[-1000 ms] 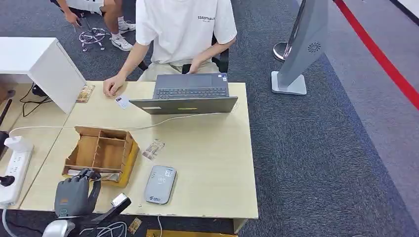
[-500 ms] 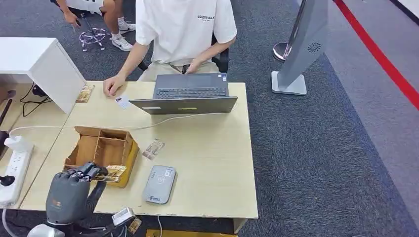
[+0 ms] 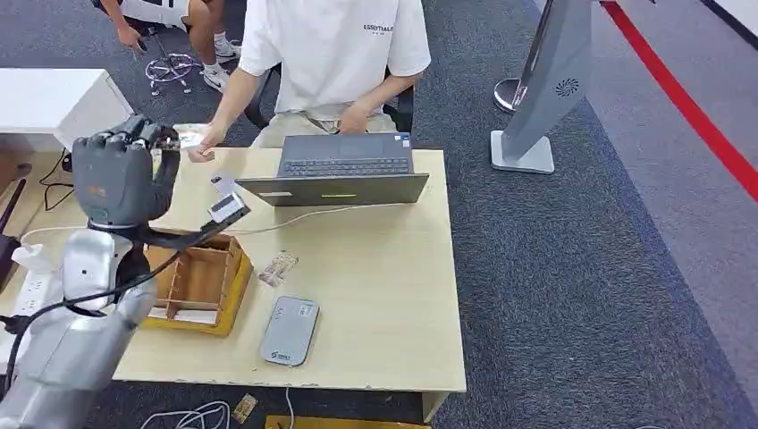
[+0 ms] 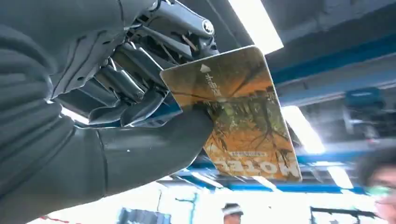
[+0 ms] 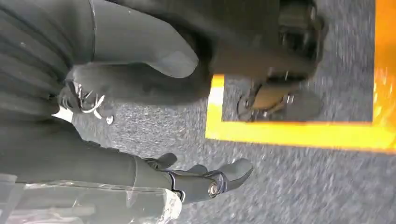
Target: Pass the card to the sensor for recognition and then transmit it.
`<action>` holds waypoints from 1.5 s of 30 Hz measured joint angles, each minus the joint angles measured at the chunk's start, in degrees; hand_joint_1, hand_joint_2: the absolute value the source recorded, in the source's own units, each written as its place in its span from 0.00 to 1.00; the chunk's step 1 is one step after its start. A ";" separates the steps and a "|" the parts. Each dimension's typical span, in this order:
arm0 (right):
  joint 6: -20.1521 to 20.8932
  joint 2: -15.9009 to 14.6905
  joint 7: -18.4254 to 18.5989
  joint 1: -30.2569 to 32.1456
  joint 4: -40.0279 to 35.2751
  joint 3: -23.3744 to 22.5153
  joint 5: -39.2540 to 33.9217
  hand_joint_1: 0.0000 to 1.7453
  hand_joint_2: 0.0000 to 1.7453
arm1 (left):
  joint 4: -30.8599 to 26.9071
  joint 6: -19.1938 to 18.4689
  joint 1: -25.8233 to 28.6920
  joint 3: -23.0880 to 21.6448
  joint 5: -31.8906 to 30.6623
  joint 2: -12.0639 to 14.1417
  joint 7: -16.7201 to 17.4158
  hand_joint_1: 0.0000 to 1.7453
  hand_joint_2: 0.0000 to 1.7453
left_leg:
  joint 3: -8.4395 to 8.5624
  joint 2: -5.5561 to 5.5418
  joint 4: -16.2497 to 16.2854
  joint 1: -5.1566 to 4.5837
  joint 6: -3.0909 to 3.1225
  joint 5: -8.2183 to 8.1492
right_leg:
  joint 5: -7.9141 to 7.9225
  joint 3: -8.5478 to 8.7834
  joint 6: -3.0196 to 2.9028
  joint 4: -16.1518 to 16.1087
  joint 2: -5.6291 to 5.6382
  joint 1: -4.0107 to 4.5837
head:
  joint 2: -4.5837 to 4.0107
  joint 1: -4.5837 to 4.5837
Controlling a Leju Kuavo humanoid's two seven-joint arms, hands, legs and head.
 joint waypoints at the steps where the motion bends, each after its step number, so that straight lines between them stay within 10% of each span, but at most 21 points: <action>1: 0.02 0.00 0.09 -0.37 0.37 0.70 0.33 0.00 1.00 | 5.75 1.68 -3.43 0.02 -1.79 -0.96 0.28 1.00 1.00 | 0.00 0.01 0.00 0.00 -0.04 0.05 | 0.04 -0.01 -0.04 0.01 0.01 0.00 | 0.00 -0.02; 7: -0.02 -0.33 0.66 -0.96 1.90 3.45 0.92 0.00 1.00 | 30.14 4.04 -17.18 0.02 -6.18 -4.30 2.40 1.00 1.00 | -0.05 0.14 -0.01 0.02 -0.06 0.07 | 0.08 -0.10 -0.07 0.06 0.16 0.01 | 0.00 -0.04; 13: -1.31 -0.77 1.40 -0.68 3.30 4.22 -0.02 0.00 1.00 | 41.52 3.60 -23.57 0.02 -7.73 -6.86 3.91 1.00 1.00 | -0.31 0.14 -0.01 0.01 -0.06 0.07 | 0.07 -0.35 -0.07 0.06 0.16 0.01 | 0.00 -0.04; 14: -1.51 -0.79 1.46 -0.67 3.50 4.24 -0.11 0.00 1.00 | 42.47 3.45 -24.10 0.02 -7.69 -7.19 3.89 0.00 1.00 | -0.36 0.15 -0.01 0.01 -0.06 0.07 | 0.07 -0.39 -0.07 0.06 0.16 0.01 | 0.00 -0.02; 21: -2.49 -0.81 1.53 -0.73 4.33 4.22 -1.81 0.00 1.00 | 43.31 4.10 -24.15 0.35 -2.01 -9.37 -1.02 0.00 1.00 | -0.44 0.15 -0.01 0.00 -0.06 0.06 | 0.07 -0.46 -0.07 0.06 0.16 0.00 | 0.00 -0.04; 31: -4.11 -0.81 0.63 -0.48 5.03 1.07 -7.70 0.00 1.00 | 8.68 -6.41 -6.46 0.31 9.83 -5.43 -2.82 0.00 1.00 | -0.44 0.53 -0.21 -0.01 -0.07 -0.04 | 0.04 -0.49 -0.09 0.07 0.50 -0.05 | 0.00 0.00; 36: -4.33 -0.81 0.59 -0.08 5.03 -2.15 -10.51 0.00 1.00 | -16.41 -1.31 21.72 3.61 18.94 5.69 -6.96 0.00 1.00 | 0.48 1.44 -0.65 -0.16 -0.34 -0.59 | -0.37 -0.11 -0.33 0.06 1.36 -0.20 | 0.00 -0.13; 40: -4.57 -0.79 1.44 0.09 5.05 -4.14 -10.89 0.00 1.00 | -30.94 1.56 45.09 13.65 29.58 8.29 -11.14 0.00 1.00 | 0.55 1.23 -0.65 -0.10 -0.26 -0.79 | -0.88 -0.06 -0.29 0.06 1.19 -0.16 | 0.00 -0.28; 42: -4.70 -0.79 1.95 0.14 5.03 -4.90 -10.67 0.00 1.00 | -35.63 -5.75 52.07 22.55 40.79 5.07 -18.62 0.00 1.00 | 0.55 0.96 -0.64 -0.10 -0.29 -0.85 | -0.94 -0.03 -0.32 0.04 0.87 -0.13 | 0.00 -0.28; 45: -4.87 -0.70 2.47 0.11 4.96 -5.95 -9.60 0.00 1.00 | -36.52 -34.45 50.15 42.65 60.25 -4.45 -26.25 0.00 1.00 | 0.54 0.56 -0.62 0.00 -0.29 -0.85 | -1.10 0.05 -0.27 0.02 0.54 -0.03 | 0.00 -0.13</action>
